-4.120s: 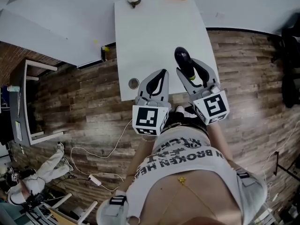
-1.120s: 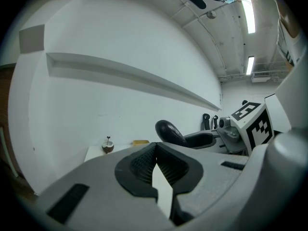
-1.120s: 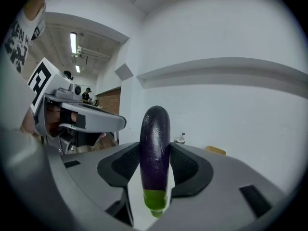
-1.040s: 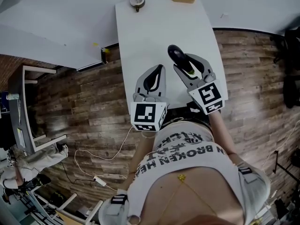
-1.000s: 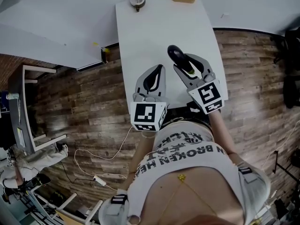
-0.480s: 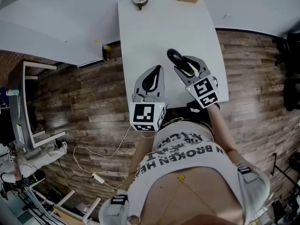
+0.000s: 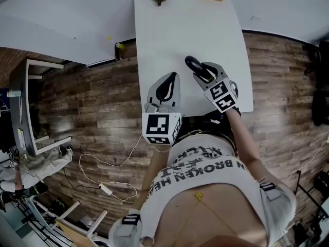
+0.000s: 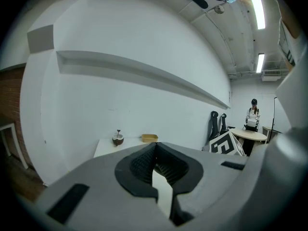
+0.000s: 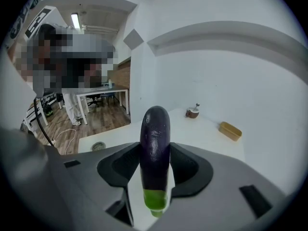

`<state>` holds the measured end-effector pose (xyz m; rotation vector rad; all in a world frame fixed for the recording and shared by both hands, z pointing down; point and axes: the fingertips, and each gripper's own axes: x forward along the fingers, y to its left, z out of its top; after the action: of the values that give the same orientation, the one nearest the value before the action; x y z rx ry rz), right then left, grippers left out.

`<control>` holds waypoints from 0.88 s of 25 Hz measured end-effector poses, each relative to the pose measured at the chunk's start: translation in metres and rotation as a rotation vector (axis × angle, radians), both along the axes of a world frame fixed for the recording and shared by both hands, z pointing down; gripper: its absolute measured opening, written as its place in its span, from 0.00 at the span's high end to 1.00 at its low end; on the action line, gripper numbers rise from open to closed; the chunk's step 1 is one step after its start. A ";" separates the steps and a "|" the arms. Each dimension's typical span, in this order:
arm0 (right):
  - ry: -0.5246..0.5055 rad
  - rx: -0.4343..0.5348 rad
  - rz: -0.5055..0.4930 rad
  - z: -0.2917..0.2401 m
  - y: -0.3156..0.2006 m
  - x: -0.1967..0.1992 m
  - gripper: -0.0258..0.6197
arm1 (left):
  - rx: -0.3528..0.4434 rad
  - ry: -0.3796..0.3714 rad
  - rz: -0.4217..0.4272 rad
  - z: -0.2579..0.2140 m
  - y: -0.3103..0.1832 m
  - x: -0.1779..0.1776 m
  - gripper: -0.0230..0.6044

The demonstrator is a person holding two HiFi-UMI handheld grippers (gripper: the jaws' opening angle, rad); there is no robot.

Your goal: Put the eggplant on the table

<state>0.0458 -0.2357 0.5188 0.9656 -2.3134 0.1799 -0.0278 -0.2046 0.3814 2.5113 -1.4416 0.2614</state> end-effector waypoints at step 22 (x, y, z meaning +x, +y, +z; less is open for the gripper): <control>0.125 -0.209 -0.102 0.105 0.006 -0.024 0.66 | -0.089 -0.009 -0.095 0.033 0.004 -0.042 0.95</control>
<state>0.0215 -0.2297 0.6242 0.7318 -2.1729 0.3033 -0.0701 -0.2001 0.4141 2.3669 -1.5132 0.3133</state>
